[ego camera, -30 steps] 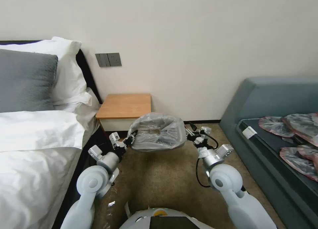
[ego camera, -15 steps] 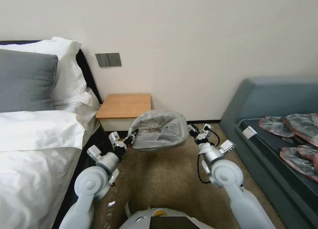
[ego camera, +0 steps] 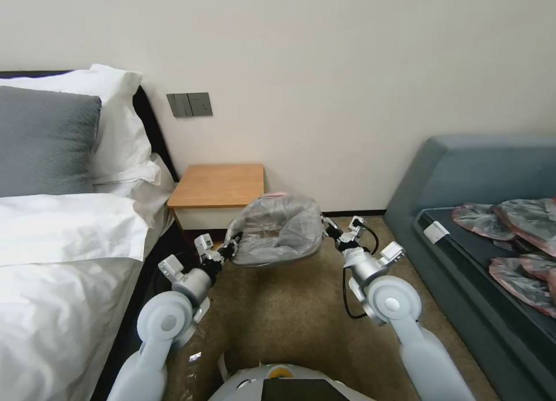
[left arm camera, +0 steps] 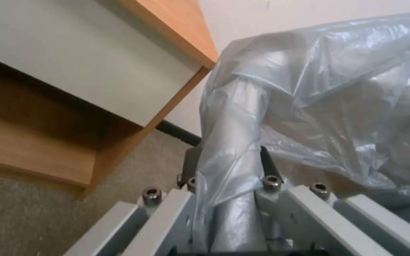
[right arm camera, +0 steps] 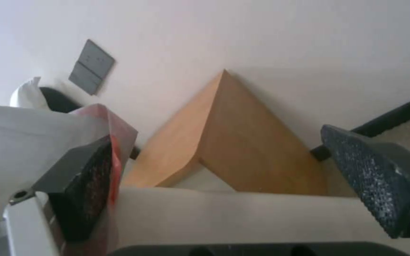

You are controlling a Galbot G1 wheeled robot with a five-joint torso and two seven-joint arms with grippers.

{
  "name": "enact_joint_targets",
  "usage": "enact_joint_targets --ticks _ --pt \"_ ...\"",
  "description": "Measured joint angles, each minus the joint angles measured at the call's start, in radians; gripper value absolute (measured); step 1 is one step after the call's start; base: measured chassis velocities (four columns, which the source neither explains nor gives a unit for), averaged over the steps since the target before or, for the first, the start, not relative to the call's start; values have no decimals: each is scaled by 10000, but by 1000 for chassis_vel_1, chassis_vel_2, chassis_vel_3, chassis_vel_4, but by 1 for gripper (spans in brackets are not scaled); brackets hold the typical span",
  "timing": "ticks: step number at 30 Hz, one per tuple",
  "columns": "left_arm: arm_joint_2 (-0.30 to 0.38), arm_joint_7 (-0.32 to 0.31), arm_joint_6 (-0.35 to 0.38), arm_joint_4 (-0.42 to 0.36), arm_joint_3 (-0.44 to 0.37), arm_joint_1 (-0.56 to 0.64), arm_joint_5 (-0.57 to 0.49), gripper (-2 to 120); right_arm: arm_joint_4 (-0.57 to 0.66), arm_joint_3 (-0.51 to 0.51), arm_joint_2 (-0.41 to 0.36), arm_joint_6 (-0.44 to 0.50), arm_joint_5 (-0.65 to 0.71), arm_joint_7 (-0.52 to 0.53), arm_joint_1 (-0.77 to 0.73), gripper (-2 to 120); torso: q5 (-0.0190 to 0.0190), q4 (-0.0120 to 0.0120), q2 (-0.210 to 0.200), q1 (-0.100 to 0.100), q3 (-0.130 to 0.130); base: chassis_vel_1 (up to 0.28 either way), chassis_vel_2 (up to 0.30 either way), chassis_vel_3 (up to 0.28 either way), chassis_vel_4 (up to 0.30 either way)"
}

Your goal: Pick up the garbage bag from the table and place it over the trash can.

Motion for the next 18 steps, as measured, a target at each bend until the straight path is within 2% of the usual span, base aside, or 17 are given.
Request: enact_joint_targets --ticks 12,18 --pt "196 -579 -11 -656 -372 -422 -1867 5 -780 -186 174 46 -324 -281 166 100 1 -1 0 0 0 0 0 0 0" --pt "167 -600 13 -712 -424 -443 -2166 5 -868 -283 223 56 -407 -425 308 100 0 0 0 0 0 0 0 0 0"
